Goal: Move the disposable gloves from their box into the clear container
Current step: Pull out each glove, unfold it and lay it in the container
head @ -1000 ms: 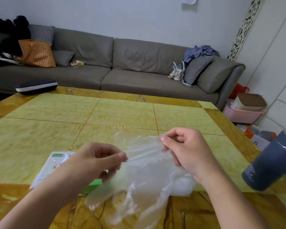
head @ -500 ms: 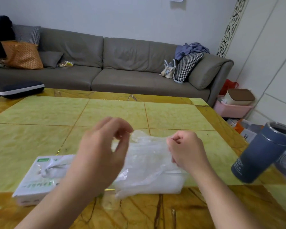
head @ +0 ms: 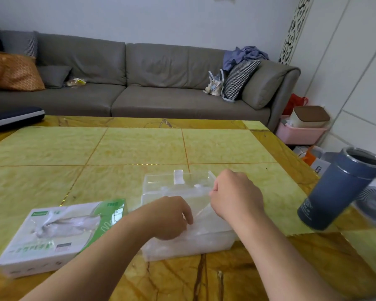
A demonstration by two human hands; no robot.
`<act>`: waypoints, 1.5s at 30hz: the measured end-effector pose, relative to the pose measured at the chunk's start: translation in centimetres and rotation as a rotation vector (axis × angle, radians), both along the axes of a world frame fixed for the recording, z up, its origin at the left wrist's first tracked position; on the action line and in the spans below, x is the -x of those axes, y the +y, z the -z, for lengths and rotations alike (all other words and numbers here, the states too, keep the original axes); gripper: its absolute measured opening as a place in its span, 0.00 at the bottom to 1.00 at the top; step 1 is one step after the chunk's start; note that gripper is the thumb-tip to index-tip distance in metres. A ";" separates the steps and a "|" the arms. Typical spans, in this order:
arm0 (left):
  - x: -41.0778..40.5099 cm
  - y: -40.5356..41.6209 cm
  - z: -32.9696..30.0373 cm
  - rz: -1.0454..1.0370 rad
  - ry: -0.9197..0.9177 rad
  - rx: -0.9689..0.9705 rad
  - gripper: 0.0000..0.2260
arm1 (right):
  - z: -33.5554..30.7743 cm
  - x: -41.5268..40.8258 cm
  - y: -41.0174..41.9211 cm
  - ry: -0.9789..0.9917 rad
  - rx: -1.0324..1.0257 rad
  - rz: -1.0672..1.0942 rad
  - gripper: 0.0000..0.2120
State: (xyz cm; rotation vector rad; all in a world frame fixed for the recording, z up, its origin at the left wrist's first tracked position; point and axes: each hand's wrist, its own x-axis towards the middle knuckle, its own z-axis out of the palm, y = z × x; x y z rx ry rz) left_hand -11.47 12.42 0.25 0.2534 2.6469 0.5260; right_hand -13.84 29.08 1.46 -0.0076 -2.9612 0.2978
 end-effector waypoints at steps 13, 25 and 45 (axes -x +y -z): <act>0.6 -0.2 0.7 0.059 -0.034 0.081 0.14 | -3.8 -3.0 -1.6 0.103 0.093 -0.195 0.06; 0.9 -0.5 0.9 0.003 0.074 -0.079 0.09 | 1.3 -1.4 -2.9 -0.475 -0.060 -0.255 0.05; -1.1 -0.4 -0.5 -0.011 0.155 0.020 0.10 | 1.2 -0.2 -4.7 -0.888 -0.258 -0.343 0.05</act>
